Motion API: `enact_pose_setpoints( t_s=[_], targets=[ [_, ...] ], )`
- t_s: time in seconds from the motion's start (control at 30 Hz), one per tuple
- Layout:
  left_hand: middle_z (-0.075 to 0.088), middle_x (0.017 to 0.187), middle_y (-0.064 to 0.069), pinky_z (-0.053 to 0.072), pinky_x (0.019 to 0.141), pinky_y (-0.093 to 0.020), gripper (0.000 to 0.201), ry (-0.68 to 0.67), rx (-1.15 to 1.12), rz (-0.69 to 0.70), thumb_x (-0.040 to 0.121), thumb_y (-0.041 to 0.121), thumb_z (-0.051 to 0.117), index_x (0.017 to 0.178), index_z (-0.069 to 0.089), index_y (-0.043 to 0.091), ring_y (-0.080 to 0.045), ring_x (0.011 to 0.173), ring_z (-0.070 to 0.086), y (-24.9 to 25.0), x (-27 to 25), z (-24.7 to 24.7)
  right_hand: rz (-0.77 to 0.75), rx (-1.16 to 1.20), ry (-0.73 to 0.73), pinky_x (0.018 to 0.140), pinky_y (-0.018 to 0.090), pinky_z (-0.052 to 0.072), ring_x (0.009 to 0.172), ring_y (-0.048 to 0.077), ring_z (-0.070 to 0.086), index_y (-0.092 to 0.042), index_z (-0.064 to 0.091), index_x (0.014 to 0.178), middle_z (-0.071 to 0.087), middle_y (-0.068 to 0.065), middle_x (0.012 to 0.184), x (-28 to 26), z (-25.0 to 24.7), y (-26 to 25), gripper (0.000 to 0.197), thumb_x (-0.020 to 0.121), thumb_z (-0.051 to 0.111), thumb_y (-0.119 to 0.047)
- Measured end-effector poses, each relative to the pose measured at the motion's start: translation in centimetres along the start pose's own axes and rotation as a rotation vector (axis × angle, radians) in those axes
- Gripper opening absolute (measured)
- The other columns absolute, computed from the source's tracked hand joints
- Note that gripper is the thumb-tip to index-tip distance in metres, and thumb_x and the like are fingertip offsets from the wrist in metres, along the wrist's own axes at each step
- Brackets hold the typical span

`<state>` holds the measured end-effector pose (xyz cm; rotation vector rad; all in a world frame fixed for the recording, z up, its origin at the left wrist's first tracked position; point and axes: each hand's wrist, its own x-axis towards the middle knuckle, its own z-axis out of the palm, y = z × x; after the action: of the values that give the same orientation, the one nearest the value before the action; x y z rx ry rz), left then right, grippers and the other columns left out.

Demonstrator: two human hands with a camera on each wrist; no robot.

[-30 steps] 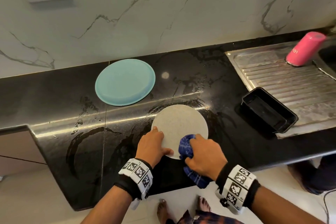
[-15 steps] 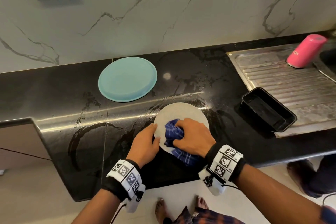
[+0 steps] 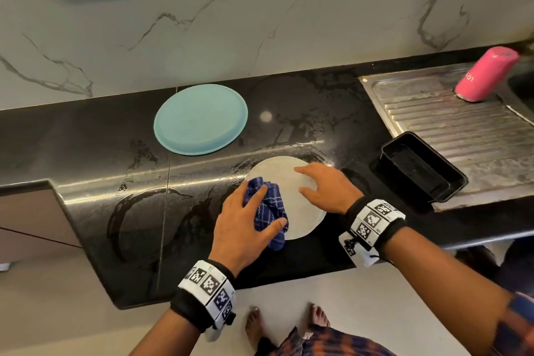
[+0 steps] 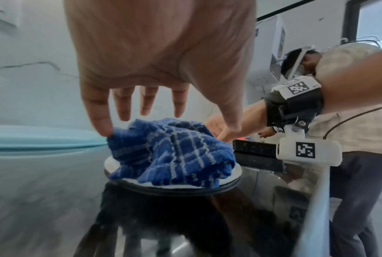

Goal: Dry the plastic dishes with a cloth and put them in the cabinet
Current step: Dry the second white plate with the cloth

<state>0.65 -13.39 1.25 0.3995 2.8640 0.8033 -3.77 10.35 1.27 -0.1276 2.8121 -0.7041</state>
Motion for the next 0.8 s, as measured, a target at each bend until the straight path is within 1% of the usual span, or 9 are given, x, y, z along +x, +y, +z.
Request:
enact_pose_setpoints(
  t_s=[0.07, 0.13, 0.17, 0.23, 0.33, 0.47, 0.6, 0.7, 0.8],
  targets=[
    [0.004, 0.165, 0.003, 0.028, 0.115, -0.046, 0.092, -0.058, 0.183, 0.02, 0.075, 0.082, 0.052, 0.153, 0.019, 0.046, -0.022, 0.15, 0.008, 1.1, 0.6, 0.3, 0.005, -0.105, -0.096, 0.116, 0.032, 0.028, 0.141, 0.022, 0.036, -0.025, 0.039, 0.152, 0.037, 0.004, 0.155, 0.0, 0.4, 0.3, 0.07, 0.089, 0.065, -0.04],
    [-0.007, 0.165, 0.002, 0.027, 0.114, -0.05, 0.1, -0.154, 0.313, 0.012, 0.071, 0.085, 0.052, 0.153, 0.011, 0.046, -0.027, 0.151, 0.001, 1.9, 1.2, 0.8, 0.013, -0.139, -0.156, 0.121, 0.035, 0.021, 0.149, 0.024, 0.021, -0.025, 0.032, 0.155, 0.017, 0.006, 0.164, -0.3, 1.2, 0.1, 0.077, 0.089, 0.066, -0.044],
    [-0.009, 0.165, 0.0, 0.027, 0.114, -0.051, 0.1, -0.192, 0.352, 0.006, 0.071, 0.084, 0.053, 0.153, 0.01, 0.046, -0.029, 0.151, -0.001, 2.1, 1.4, 1.1, 0.018, -0.136, -0.165, 0.122, 0.036, 0.019, 0.151, 0.025, 0.016, -0.025, 0.029, 0.156, 0.011, 0.006, 0.165, -0.4, 1.5, 0.1, 0.078, 0.09, 0.066, -0.043],
    [-0.005, 0.165, -0.004, 0.03, 0.111, -0.052, 0.09, -0.221, 0.408, 0.012, 0.078, 0.075, 0.054, 0.153, 0.015, 0.043, -0.035, 0.15, 0.003, 2.1, 1.7, 1.7, 0.024, -0.122, -0.175, 0.122, 0.036, 0.017, 0.152, 0.024, 0.012, -0.024, 0.028, 0.156, 0.007, 0.006, 0.166, -0.6, 1.6, 0.2, 0.078, 0.091, 0.066, -0.042],
    [0.004, 0.165, -0.005, 0.034, 0.108, -0.052, 0.072, -0.228, 0.431, 0.024, 0.088, 0.058, 0.052, 0.151, 0.022, 0.04, -0.036, 0.148, 0.01, 1.4, 2.1, 1.8, 0.042, -0.082, -0.194, 0.121, 0.036, 0.018, 0.151, 0.025, 0.014, -0.024, 0.031, 0.156, 0.007, 0.005, 0.166, -0.7, 1.2, 0.3, 0.078, 0.09, 0.069, -0.041],
    [0.01, 0.164, 0.0, 0.034, 0.109, -0.055, 0.068, -0.28, 0.401, 0.041, 0.089, 0.049, 0.054, 0.15, 0.024, 0.042, -0.034, 0.147, 0.013, 0.2, 3.5, 0.8, 0.073, -0.054, -0.194, 0.118, 0.035, 0.022, 0.147, 0.027, 0.024, -0.021, 0.036, 0.153, 0.015, 0.006, 0.164, -0.7, 0.9, -0.2, 0.08, 0.086, 0.075, -0.037],
    [0.02, 0.162, 0.005, 0.033, 0.112, -0.054, 0.069, -0.384, 0.39, 0.153, 0.086, 0.048, 0.057, 0.15, 0.029, 0.041, -0.029, 0.146, 0.017, -1.3, 6.6, -0.3, 0.092, -0.082, -0.189, 0.114, 0.039, 0.031, 0.14, 0.029, 0.033, -0.021, 0.037, 0.15, 0.023, 0.006, 0.157, -0.3, 0.7, -0.7, 0.083, 0.081, 0.08, -0.037],
    [0.033, 0.157, 0.006, 0.031, 0.115, -0.045, 0.07, -0.433, 0.372, 0.215, 0.081, 0.046, 0.062, 0.146, 0.04, 0.039, -0.029, 0.14, 0.031, -1.4, 8.9, -1.3, 0.104, -0.124, -0.211, 0.114, 0.042, 0.033, 0.139, 0.032, 0.033, -0.024, 0.031, 0.154, 0.025, 0.009, 0.154, 0.0, 0.6, -1.1, 0.091, 0.079, 0.081, -0.038],
    [0.047, 0.147, 0.007, 0.038, 0.11, -0.042, 0.074, -0.443, 0.328, 0.262, 0.067, 0.054, 0.056, 0.139, 0.051, 0.038, -0.026, 0.129, 0.045, -0.9, 11.3, -2.0, 0.118, -0.197, -0.249, 0.115, 0.048, 0.032, 0.14, 0.037, 0.027, -0.03, 0.028, 0.155, 0.019, 0.012, 0.157, 0.3, 0.6, -1.5, 0.093, 0.079, 0.081, -0.04]
  ],
)
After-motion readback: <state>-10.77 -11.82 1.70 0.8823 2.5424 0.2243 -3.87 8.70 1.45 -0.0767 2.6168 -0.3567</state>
